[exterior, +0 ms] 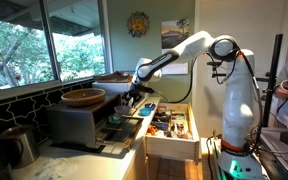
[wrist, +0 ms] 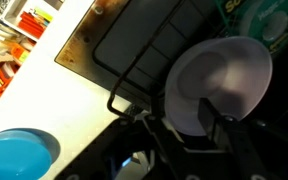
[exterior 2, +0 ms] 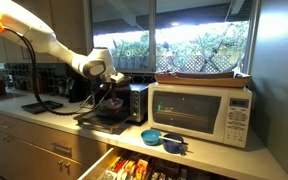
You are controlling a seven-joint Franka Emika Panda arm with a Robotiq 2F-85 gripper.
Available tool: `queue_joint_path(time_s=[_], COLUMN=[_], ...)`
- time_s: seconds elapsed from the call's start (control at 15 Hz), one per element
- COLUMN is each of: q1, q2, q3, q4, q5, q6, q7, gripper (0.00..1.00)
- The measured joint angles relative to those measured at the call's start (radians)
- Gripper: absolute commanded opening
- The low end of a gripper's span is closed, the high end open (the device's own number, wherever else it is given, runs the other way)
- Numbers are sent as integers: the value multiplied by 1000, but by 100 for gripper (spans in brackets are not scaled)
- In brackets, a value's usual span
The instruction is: Pick up the purple bowl and put it on top of the gray oven
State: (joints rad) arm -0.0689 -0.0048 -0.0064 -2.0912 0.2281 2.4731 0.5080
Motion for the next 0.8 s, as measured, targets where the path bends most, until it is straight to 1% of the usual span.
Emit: queue_joint_path(time_s=[0.07, 0.13, 0.2, 0.27, 0.33, 0.4, 0.47, 0.53, 0.67, 0.8], q1=[0, 0, 0, 0, 0, 0, 0, 0, 0, 0], q2=[-5, -11, -19, -27, -34, -38, -40, -39, -38, -34], q3=[-3, -4, -4, -4, -4, -4, -5, -5, -7, -9], q4=[7, 16, 22, 25, 25, 24, 21, 18, 10, 2], q5=[5, 8, 8, 9, 9, 9, 9, 11, 15, 20], q6=[2, 5, 5, 5, 5, 4, 2, -1, -7, -9], q7=[0, 0, 0, 0, 0, 0, 0, 0, 0, 0], gripper=[62, 56, 55, 51, 50, 46, 50, 49, 52, 58])
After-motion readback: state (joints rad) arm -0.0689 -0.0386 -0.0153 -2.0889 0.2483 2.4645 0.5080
